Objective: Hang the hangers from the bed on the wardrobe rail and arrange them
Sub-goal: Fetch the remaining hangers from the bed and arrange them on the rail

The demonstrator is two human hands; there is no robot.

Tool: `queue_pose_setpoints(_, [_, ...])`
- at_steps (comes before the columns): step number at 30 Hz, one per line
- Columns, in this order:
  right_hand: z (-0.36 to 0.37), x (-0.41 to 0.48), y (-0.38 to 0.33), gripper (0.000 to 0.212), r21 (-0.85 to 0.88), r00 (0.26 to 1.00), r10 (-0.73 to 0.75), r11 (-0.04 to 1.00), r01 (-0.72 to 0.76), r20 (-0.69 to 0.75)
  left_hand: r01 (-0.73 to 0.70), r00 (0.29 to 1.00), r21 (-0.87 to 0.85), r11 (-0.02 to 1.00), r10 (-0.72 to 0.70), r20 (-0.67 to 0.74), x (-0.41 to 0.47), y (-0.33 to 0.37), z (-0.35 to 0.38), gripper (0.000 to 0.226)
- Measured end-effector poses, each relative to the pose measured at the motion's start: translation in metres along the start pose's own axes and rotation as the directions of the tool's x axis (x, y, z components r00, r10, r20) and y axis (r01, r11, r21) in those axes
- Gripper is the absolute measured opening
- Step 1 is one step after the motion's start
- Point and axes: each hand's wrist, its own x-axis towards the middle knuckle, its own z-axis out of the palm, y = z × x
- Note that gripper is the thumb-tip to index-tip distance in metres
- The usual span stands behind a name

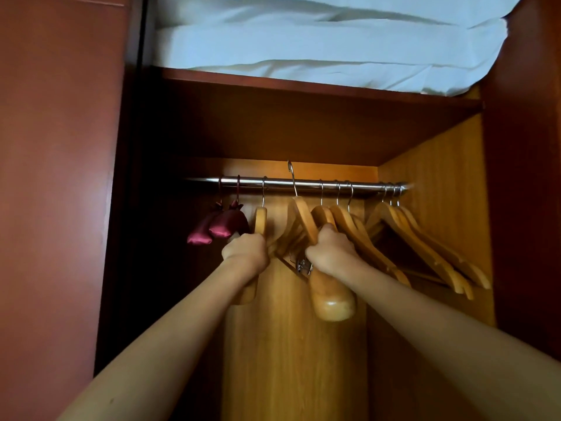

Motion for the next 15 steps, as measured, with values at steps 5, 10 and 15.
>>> queue_pose_setpoints(5, [0.021,0.022,-0.016,0.032,-0.015,0.999,0.02,1.0,-0.02,-0.027,-0.014,1.0,-0.218,0.976,0.019,0.023,0.003,-0.007,0.0,0.034])
queue_pose_setpoints(10, [0.05,0.036,-0.02,0.035,0.047,0.998,0.06,0.997,-0.059,-0.014,-0.022,0.997,-0.434,0.901,0.055,0.062,0.003,-0.013,0.002,0.041])
queue_pose_setpoints(15, [0.047,0.048,-0.021,0.038,0.079,0.995,0.091,0.993,-0.093,0.027,0.009,0.993,-0.541,0.841,0.055,0.102,0.004,-0.014,0.006,0.04])
